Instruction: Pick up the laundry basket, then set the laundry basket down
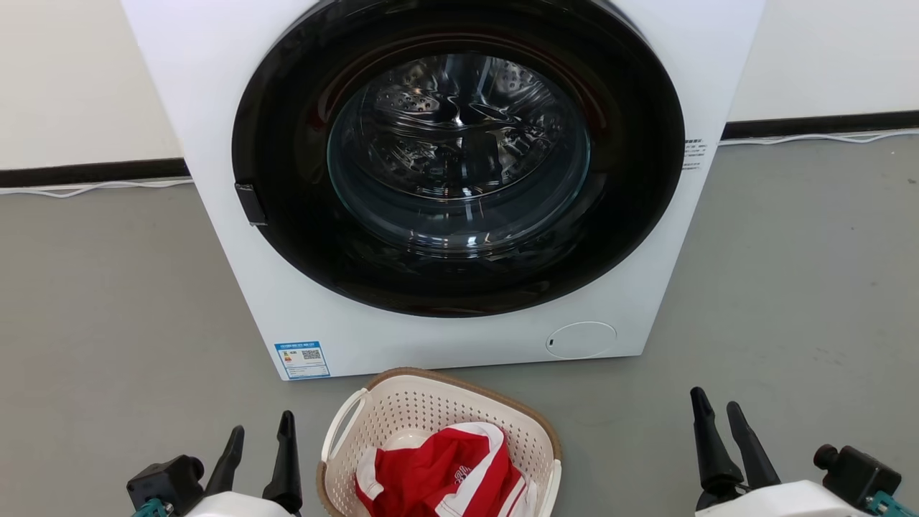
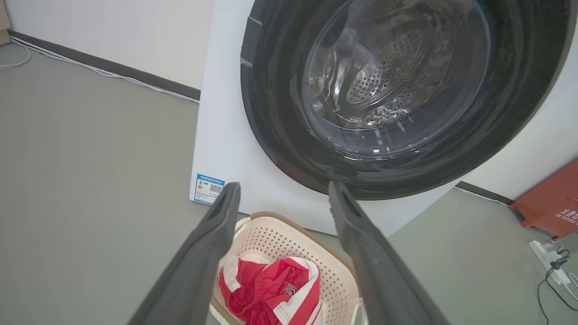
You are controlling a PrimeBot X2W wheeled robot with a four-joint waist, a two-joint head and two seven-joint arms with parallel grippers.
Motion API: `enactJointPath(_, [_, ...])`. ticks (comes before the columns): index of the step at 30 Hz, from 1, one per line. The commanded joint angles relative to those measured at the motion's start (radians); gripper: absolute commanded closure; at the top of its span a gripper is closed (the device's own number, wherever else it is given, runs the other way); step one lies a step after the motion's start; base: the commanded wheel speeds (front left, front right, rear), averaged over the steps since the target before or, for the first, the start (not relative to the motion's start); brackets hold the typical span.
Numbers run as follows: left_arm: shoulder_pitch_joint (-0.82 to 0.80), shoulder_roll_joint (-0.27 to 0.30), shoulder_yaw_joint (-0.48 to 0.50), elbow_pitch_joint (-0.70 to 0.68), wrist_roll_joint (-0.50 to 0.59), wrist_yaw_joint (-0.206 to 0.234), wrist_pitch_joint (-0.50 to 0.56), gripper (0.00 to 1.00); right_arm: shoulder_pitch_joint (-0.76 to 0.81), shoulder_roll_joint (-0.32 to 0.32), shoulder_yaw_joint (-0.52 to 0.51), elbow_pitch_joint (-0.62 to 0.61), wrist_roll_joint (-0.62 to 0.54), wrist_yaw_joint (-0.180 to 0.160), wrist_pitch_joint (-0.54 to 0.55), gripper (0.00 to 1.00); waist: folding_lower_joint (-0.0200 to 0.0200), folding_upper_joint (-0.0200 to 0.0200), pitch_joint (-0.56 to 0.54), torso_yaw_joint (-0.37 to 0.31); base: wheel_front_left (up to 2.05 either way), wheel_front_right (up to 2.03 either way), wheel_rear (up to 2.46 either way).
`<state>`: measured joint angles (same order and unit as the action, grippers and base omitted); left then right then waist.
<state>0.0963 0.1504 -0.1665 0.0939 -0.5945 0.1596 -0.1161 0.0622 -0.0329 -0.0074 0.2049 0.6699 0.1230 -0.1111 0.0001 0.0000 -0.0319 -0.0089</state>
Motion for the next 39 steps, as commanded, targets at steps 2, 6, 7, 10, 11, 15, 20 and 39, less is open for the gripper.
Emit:
enactJointPath(2, [-0.016,0.019,0.009,-0.043,0.051,0.020,-0.018,0.00,-0.022,-0.013,0.021,-0.038,-0.052,0.005,-0.023,0.00,0.0000,0.0000,-0.002,0.000,0.00,0.00,0.00])
enactJointPath(6, [-0.011,0.026,-0.001,-0.053,0.085,0.035,-0.027,0.00,-0.020,-0.013,0.024,-0.043,-0.087,0.005,-0.032,0.00,0.0000,0.0000,-0.003,0.000,0.00,0.00,0.00])
enactJointPath(7, [-0.010,0.028,-0.005,-0.056,0.096,0.040,-0.030,0.00,-0.019,-0.013,0.025,-0.044,-0.098,0.005,-0.035,0.00,0.0000,0.0000,-0.004,-0.001,0.00,0.00,0.00])
enactJointPath(10, [-0.006,0.035,-0.014,-0.066,0.132,0.054,-0.038,0.00,-0.017,-0.013,0.027,-0.049,-0.133,0.005,-0.043,0.00,0.0000,0.0000,-0.005,-0.001,0.00,0.00,0.00])
enactJointPath(11, [-0.004,0.037,-0.018,-0.069,0.143,0.058,-0.041,0.00,-0.016,-0.013,0.028,-0.050,-0.145,0.005,-0.046,0.00,0.0000,0.0000,-0.006,-0.001,0.00,0.00,0.00])
enactJointPath(15, [0.002,0.045,-0.030,-0.082,0.189,0.075,-0.053,0.00,-0.014,-0.014,0.032,-0.056,-0.193,0.006,-0.058,0.00,0.0000,0.0000,-0.007,-0.002,0.00,0.00,0.00])
enactJointPath(20, [0.009,0.052,-0.044,-0.097,0.241,0.091,-0.068,0.00,-0.011,-0.014,0.039,-0.063,-0.250,0.006,-0.073,0.00,0.0000,0.0000,-0.009,-0.003,0.00,0.00,0.00])
enactJointPath(39, [0.048,0.037,-0.053,-0.141,0.426,0.100,-0.123,0.00,0.005,-0.017,0.062,-0.088,-0.467,0.007,-0.128,0.00,0.0000,0.0000,-0.017,-0.002,0.00,0.00,0.00])
